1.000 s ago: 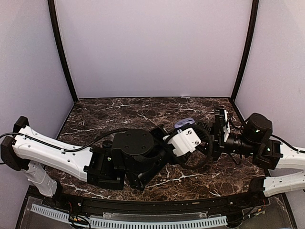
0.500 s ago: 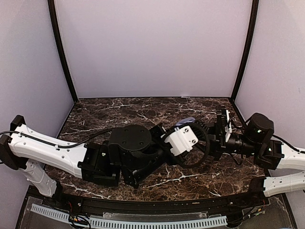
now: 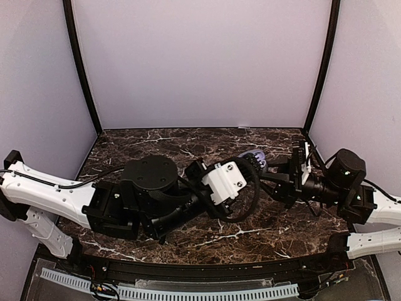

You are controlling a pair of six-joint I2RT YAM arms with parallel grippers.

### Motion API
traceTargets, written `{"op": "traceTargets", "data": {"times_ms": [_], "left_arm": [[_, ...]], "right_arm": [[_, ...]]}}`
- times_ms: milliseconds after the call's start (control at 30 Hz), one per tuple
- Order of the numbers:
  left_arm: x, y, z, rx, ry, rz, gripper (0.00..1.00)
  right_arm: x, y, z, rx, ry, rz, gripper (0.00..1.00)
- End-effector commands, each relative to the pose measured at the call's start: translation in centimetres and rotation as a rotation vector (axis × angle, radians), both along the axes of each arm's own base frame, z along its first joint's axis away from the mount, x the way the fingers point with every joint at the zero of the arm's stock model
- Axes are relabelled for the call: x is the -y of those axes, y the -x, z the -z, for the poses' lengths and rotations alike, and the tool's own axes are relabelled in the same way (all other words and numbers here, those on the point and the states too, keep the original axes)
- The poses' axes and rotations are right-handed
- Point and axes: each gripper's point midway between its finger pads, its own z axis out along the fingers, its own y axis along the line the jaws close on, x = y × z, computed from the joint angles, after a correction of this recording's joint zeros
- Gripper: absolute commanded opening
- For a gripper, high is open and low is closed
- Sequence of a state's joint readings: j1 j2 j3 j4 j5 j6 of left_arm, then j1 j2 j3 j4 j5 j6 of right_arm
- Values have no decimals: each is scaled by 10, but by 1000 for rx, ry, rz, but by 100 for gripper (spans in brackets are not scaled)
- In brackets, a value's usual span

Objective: Insert the wireless bluetooth earbuds into the charging case
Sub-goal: Insert the right earbud into the right side groove of the charging case, then adjust the left earbud at the center of the board.

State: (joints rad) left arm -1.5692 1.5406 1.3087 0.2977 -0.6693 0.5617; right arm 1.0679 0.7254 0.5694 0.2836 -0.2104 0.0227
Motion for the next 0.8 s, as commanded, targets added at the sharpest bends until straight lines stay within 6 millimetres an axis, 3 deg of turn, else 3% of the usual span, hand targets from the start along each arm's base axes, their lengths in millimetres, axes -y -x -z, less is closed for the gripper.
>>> {"op": "traceTargets", "data": {"times_ms": [0,100,133,267,400,433,600,767], "left_arm": [[-24,12,-26,-51,99,84,23],[-45,-14,-29,-165,152,56,31],[-58,-39,-32,-201,178,26,33],[-109,-116,-4,-425,241,-111,41],[-145,-171,31,-571,291,-240,46],[-149,-178,38,-590,290,-255,47],[-163,-234,117,-789,192,-347,48],[-145,-263,179,-957,71,-293,47]], "right_arm": [[8,-6,-8,14,-40,61,0],[13,-12,-7,-11,-48,102,0],[14,-14,-6,-25,-49,112,0],[22,-21,-2,-56,-62,161,0],[31,-25,-2,-71,-78,196,0],[32,-26,-2,-74,-77,201,0],[35,-29,2,-90,-66,215,0],[36,-30,4,-94,-73,215,0]]}}
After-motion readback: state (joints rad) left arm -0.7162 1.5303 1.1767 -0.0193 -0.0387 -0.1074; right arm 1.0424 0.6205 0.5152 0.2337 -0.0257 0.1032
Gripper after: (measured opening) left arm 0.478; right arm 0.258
